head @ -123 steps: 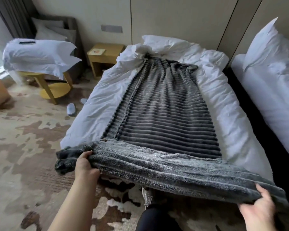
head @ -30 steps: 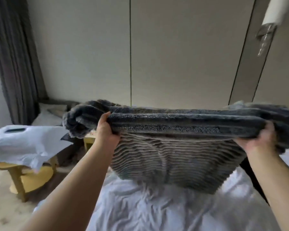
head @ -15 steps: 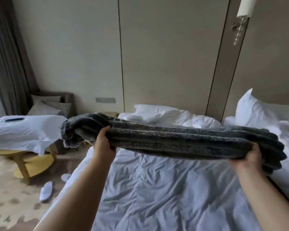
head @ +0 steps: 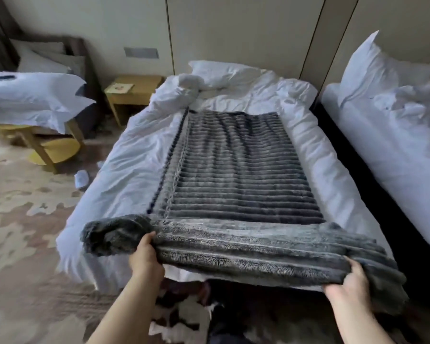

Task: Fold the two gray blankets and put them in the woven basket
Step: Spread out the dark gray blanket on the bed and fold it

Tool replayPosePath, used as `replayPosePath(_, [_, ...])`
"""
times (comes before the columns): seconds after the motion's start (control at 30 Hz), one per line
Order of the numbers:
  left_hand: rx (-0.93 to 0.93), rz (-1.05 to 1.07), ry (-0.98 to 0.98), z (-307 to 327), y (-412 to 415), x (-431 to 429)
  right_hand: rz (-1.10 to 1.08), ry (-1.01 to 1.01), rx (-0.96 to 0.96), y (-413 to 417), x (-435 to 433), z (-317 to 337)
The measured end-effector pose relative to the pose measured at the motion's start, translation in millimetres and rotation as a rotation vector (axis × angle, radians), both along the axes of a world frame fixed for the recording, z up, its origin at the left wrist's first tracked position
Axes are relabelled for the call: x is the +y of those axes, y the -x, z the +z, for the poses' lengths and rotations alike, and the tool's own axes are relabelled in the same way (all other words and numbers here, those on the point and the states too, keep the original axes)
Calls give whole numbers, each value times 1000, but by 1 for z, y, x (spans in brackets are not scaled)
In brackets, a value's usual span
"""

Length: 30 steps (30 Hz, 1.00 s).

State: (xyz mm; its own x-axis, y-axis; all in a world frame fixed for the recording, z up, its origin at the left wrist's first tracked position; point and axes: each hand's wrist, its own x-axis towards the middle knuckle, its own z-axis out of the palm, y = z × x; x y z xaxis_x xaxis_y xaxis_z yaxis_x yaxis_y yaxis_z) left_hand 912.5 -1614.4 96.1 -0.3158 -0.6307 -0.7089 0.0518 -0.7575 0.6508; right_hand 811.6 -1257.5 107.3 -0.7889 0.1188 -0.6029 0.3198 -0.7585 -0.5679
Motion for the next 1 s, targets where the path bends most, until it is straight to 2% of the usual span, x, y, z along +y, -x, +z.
replayPosePath(0.17, [-104, 63, -62, -15, -53, 28, -40, 72, -51, -56, 27, -34])
replayPosePath(0.37, [-75, 86, 14, -4, -36, 25, -45, 30, -11, -36, 23, -19])
replayPosePath(0.47, [-49, 134, 80, 11, 8, 12, -47, 0, -10, 8, 5, 3])
replayPosePath(0.57, [-28, 109, 46, 20, 64, -11, -56, -2, -4, 67, -16, 20])
replayPosePath(0.7, [177, 4, -2, 14, 154, -51, -56, 31, -5, 170, -45, 18])
replayPosePath(0.77, [220, -19, -1, -3, 195, -70, -18, 41, -32, 224, -60, 1])
replayPosePath(0.87, [142, -59, -46, -44, 238, -90, 121, -27, -144, 283, -80, -46])
replayPosePath(1.0, [13, -27, -223, -94, 255, -97, 268, -134, -412, 295, -91, -120])
